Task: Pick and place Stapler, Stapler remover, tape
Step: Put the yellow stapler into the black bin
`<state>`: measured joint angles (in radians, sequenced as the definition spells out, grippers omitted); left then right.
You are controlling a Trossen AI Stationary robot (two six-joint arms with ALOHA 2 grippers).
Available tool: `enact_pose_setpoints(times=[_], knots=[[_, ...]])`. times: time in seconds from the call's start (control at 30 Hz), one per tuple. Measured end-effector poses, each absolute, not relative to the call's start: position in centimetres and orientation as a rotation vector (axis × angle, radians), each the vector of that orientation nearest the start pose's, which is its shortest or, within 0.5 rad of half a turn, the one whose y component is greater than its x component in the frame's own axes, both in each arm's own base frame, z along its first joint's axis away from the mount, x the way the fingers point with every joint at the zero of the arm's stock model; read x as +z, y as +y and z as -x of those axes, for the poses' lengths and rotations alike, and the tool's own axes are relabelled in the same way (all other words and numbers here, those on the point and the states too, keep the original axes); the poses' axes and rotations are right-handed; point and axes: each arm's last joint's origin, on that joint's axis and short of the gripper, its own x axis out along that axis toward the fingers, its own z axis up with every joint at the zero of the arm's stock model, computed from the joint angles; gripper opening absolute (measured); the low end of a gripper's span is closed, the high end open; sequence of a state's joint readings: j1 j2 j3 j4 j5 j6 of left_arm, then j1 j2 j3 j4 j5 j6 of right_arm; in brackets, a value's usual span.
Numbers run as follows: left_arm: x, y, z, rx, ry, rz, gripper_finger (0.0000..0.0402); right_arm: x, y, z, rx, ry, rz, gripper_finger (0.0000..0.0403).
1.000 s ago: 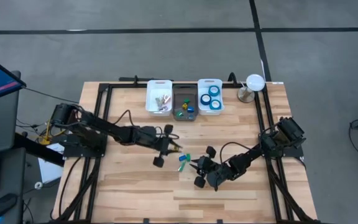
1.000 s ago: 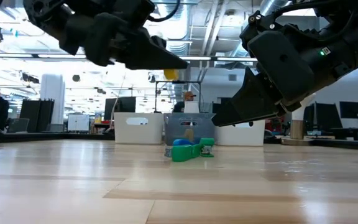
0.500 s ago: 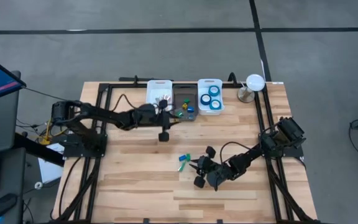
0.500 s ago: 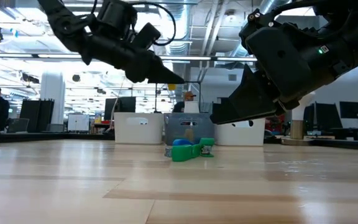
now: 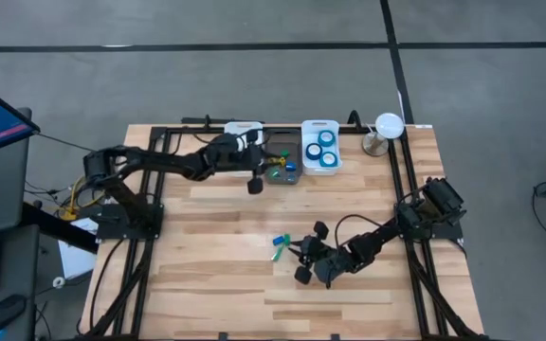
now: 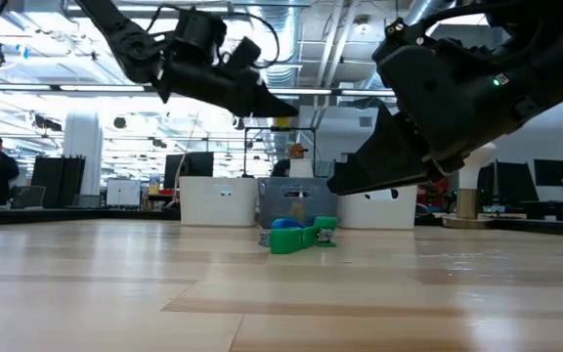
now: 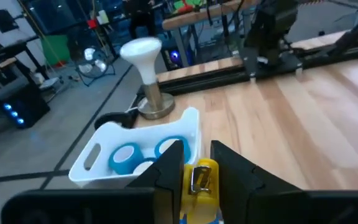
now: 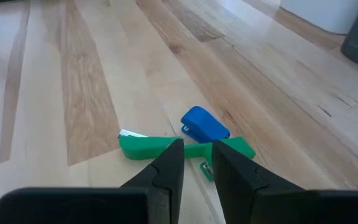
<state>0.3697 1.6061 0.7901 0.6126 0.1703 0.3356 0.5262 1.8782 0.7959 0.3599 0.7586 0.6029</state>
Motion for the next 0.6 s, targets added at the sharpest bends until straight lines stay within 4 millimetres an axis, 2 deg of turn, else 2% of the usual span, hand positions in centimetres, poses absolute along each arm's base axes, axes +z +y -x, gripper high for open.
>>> enact_pose_setpoints(times=[0.37,0.6], knots=[[16.4,14.3,-33.0,0.192,0.353,-0.232,0.0063,10.9,15.1,-30.0,-0.378,0.474,-0.159,0.0076],[16.2,15.2,-32.7,0.221,0.351,-0.228,0.0063,10.9,15.1,-30.0,-0.378,0.476,-0.158,0.0076]])
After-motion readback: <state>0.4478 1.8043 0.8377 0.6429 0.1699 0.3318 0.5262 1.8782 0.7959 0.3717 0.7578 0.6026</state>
